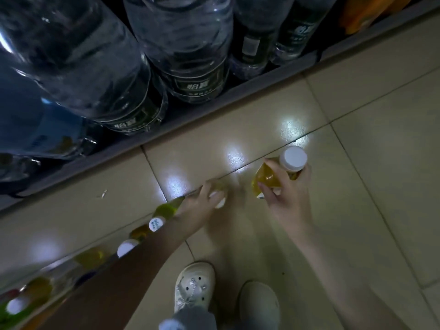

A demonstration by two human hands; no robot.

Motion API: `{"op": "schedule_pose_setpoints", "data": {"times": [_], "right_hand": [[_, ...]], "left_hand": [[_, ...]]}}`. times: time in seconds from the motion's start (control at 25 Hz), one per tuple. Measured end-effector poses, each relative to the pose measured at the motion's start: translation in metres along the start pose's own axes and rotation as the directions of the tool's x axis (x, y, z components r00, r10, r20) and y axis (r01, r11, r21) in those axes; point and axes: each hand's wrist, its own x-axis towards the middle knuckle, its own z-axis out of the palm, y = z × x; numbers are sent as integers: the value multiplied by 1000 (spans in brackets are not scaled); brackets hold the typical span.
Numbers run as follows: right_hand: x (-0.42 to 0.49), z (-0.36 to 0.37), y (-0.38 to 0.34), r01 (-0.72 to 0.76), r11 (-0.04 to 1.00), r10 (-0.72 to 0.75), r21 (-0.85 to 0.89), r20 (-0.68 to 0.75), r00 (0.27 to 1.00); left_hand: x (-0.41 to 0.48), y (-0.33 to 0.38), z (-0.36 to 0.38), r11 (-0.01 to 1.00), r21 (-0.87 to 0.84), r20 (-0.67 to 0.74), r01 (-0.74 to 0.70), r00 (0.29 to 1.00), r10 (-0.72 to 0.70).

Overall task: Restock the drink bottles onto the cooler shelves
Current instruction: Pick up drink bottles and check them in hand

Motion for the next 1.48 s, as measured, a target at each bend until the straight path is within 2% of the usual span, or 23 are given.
{"op": "schedule_pose_setpoints", "data": {"times": [0.08, 0.16, 0.24, 0.32, 0.4, 0.48, 0.6, 0.68, 0.8, 0.96, 1.16, 1.36, 1.48], "right_hand": [[-5, -13, -13, -23, 1000, 23, -14, 34, 999], [-13, -33, -34, -59, 998, 61, -27, 78, 995], [-22, -62, -68, -82, 996, 86, -39, 112, 990], [-27, -98, -117, -84, 996, 83, -4, 153, 985], [-33, -139, -182, -29, 999, 21, 41, 194, 981], [-42, -180, -255, 36, 989, -74, 146, 263, 962], [-62, -253, -369, 176, 936, -278, 304, 334, 901], [-78, -300, -442, 300, 874, -428, 382, 312, 849], [-114, -344, -544, 231, 835, -462, 499, 409, 787], [-182, -340, -659, 188, 873, -441, 451, 562, 700], [-296, -278, -791, 172, 862, -467, 476, 616, 635], [-410, -200, -913, 316, 863, -503, 395, 600, 622], [-455, -170, -972, 415, 806, -590, 422, 512, 624]], "left_hand": [[-9, -4, -6, 992, -50, 84, 112, 991, -107], [-10, -4, -24, 954, -163, 219, 252, 952, -215], [-13, 7, -73, 861, -390, 393, 327, 904, -165], [-14, 29, -147, 685, -654, 380, 321, 923, -70], [-26, 53, -240, 577, -758, 338, 305, 940, -52], [-50, 70, -330, 556, -750, 312, 358, 933, -180], [-113, 79, -459, 543, -740, 195, 396, 900, -390], [-166, 76, -535, 457, -810, 146, 367, 881, -449], [-260, 76, -635, 297, -900, 142, 320, 857, -495], [-377, 69, -722, 294, -925, 12, 239, 794, -608], [-553, 42, -755, 201, -972, -83, 120, 625, -776], [-718, -4, -777, 275, -948, -196, 159, 388, -901], [-782, -30, -797, 360, -910, -286, 206, 318, -904]]}}
